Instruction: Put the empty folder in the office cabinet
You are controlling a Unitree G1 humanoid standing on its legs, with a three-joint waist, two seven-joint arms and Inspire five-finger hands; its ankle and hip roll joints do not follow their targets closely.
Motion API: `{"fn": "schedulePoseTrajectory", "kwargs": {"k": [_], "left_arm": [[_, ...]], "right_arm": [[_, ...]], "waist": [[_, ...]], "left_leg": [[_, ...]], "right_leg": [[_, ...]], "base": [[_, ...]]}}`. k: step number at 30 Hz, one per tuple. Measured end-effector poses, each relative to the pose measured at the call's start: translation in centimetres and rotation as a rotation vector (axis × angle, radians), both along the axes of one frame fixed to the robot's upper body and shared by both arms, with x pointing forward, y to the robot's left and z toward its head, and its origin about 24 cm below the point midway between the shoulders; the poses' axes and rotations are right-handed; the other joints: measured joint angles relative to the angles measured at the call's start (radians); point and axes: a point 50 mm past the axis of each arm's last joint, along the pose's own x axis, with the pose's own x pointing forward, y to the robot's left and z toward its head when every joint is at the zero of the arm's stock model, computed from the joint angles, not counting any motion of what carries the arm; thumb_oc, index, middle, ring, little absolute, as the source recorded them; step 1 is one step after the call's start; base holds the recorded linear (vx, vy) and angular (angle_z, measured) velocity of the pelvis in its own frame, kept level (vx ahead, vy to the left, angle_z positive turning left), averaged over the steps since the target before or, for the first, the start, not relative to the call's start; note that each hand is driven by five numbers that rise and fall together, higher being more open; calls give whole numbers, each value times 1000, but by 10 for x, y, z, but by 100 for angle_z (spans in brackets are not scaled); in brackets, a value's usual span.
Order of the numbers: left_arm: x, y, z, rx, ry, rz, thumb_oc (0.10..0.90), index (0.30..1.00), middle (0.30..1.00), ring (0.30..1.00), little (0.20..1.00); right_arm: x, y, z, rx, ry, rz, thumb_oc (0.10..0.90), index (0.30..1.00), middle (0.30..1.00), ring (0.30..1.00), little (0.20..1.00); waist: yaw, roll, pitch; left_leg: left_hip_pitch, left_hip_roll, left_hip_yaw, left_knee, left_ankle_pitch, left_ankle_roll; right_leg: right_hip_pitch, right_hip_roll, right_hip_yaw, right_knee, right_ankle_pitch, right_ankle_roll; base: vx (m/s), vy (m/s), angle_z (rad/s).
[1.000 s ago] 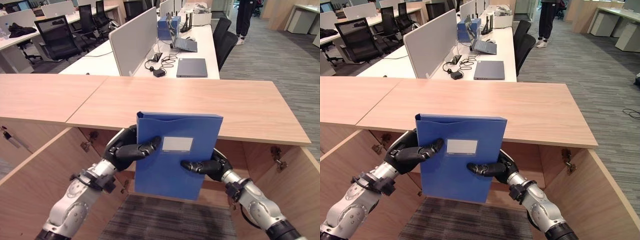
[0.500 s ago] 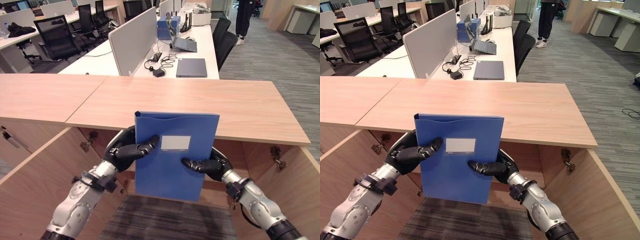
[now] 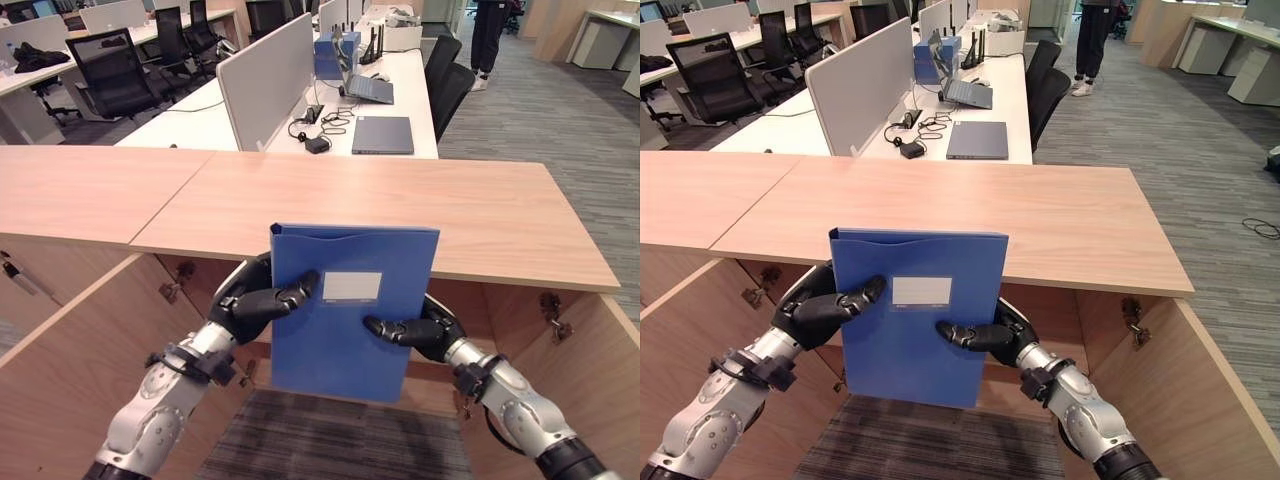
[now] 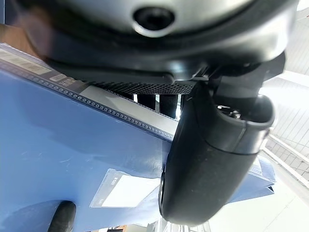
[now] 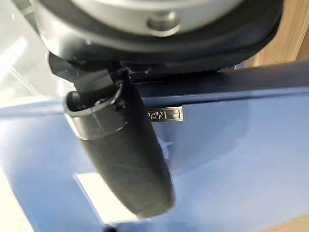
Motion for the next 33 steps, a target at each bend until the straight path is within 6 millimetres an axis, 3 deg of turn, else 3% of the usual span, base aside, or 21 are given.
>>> {"fn": "schedulePoseTrajectory", "kwargs": {"k": [6, 9, 18, 24, 29, 33], "left_arm": [[-11, 1, -15, -66, 4, 89, 800, 900, 900, 900, 900], [-23, 12, -26, -84, 10, 204, 800, 900, 900, 900, 900], [-46, 53, -92, 224, 222, 403, 800, 900, 900, 900, 900], [-94, 80, -150, 478, 528, 472, 800, 900, 900, 900, 900], [-143, 83, -188, 590, 763, 419, 800, 900, 900, 900, 900], [-169, 62, -220, 623, 944, 315, 800, 900, 900, 900, 900]], "right_arm": [[0, -3, 6, -120, -55, 12, 400, 300, 300, 300, 300], [-13, -8, 4, -183, -70, 16, 400, 300, 300, 300, 300], [-23, -35, -3, -403, -47, 16, 400, 300, 300, 300, 300], [-37, -43, -12, -467, -12, 74, 400, 300, 300, 300, 300], [-57, -53, -41, -501, 97, 50, 400, 300, 300, 300, 300], [-84, -53, -97, -426, 349, -91, 400, 300, 300, 300, 300]], "waist": [[3, -8, 3], [4, -9, 3], [16, -14, 0], [19, -21, 2], [25, -27, 4], [23, -34, 3]], "left_leg": [[-4, 0, 0, 0, -4, 6], [-5, -2, 0, 0, -6, 5], [-18, -3, 0, 0, -7, 6], [-20, -9, -1, 0, -7, 7], [-26, -16, -5, 0, -11, 12], [-39, -18, -26, 0, -15, 21]], "right_leg": [[-3, -1, 0, 0, -1, 2], [-4, -3, 0, 0, -3, 4], [-17, -5, 0, 0, -4, 6], [-17, -11, -5, 0, -8, 11], [-17, -19, -13, 0, -9, 14], [-19, -21, -27, 0, -10, 15]], "base": [[0, 0, 0], [0, 0, 0], [0, 0, 0], [-7, 2, 2], [-19, 3, 6], [3, -8, 11]]}}
